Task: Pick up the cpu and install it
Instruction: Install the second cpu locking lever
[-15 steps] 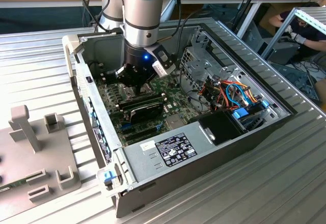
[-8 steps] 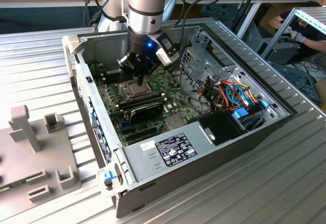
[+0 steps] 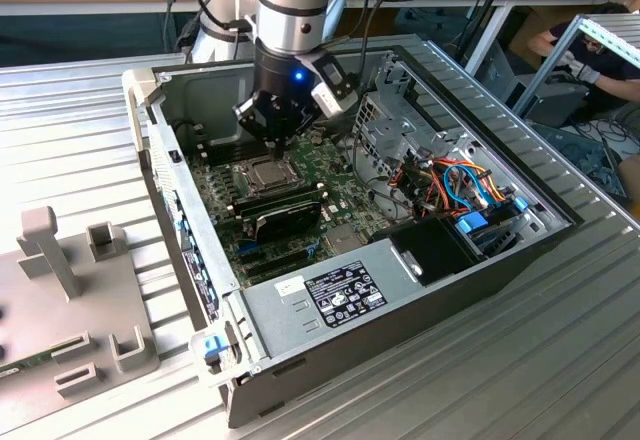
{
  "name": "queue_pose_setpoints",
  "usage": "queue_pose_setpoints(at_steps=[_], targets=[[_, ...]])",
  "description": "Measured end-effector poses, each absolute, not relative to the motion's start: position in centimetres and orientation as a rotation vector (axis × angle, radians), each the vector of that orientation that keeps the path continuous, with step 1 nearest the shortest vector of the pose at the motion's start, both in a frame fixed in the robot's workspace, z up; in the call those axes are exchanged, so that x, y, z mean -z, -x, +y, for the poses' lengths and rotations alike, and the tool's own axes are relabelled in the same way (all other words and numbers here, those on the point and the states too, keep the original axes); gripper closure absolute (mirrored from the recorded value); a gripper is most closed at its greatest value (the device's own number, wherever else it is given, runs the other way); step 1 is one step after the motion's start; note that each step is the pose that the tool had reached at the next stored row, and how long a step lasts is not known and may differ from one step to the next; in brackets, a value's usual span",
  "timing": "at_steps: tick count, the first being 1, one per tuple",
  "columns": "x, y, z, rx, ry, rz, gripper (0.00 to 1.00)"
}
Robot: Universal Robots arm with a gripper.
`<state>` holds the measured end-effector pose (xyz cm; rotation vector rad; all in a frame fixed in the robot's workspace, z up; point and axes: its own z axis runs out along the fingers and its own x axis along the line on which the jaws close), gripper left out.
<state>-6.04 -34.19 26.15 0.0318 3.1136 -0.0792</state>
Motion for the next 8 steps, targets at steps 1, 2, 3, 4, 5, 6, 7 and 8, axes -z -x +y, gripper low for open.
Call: queue_pose_setpoints(at_steps=[1, 2, 3, 4, 5, 6, 7, 8], targets=[[-26.44, 6.03, -34.19, 0.079, -0.032, 3.114, 0.89], [-26.63, 6.03, -34.19, 0.079, -0.032, 3.114, 0.89], [-26.67, 6.02, -34.18, 0.079, -0.032, 3.114, 0.89], [-26.67, 6.02, -34.18, 0.079, -0.032, 3.114, 0.89], [-26.73, 6.02, -34.18, 0.079, -0.032, 3.114, 0.89], [-26.78, 6.01, -34.18, 0.079, -0.032, 3.114, 0.89], [-26.79, 6.01, -34.18, 0.079, -0.032, 3.114, 0.89], [-26.79, 6.01, -34.18, 0.079, -0.032, 3.114, 0.89]])
